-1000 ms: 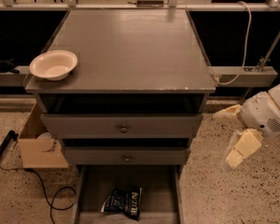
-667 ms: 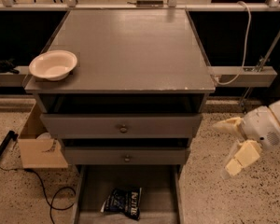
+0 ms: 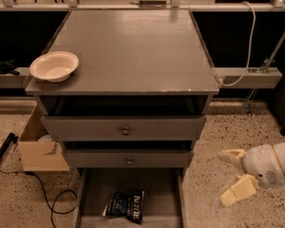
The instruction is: Pick blue chip bag from bottom drawer and place on counter
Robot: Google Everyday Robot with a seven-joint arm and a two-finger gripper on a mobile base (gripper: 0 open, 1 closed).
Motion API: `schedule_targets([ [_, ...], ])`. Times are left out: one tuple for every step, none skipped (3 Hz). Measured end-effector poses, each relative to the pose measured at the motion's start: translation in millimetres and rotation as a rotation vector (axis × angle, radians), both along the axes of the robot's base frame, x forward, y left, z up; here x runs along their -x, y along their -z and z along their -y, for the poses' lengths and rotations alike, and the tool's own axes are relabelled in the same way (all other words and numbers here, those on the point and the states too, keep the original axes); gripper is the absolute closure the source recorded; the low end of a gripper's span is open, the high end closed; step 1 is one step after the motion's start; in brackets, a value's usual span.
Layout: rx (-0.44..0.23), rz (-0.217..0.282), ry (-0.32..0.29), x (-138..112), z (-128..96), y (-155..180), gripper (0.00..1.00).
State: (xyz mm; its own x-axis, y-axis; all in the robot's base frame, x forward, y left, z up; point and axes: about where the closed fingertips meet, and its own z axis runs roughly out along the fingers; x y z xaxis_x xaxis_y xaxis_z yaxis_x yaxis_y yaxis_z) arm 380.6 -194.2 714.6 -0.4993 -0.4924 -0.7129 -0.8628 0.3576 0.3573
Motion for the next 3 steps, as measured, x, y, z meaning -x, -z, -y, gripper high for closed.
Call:
schedule_targets([
  [0.053, -0.022, 0.063, 8, -11, 26, 0.0],
  [0.125, -0.087, 0.112, -2, -8, 67, 0.0],
  [0.125, -0.095, 0.128, -7, -7, 74, 0.0],
])
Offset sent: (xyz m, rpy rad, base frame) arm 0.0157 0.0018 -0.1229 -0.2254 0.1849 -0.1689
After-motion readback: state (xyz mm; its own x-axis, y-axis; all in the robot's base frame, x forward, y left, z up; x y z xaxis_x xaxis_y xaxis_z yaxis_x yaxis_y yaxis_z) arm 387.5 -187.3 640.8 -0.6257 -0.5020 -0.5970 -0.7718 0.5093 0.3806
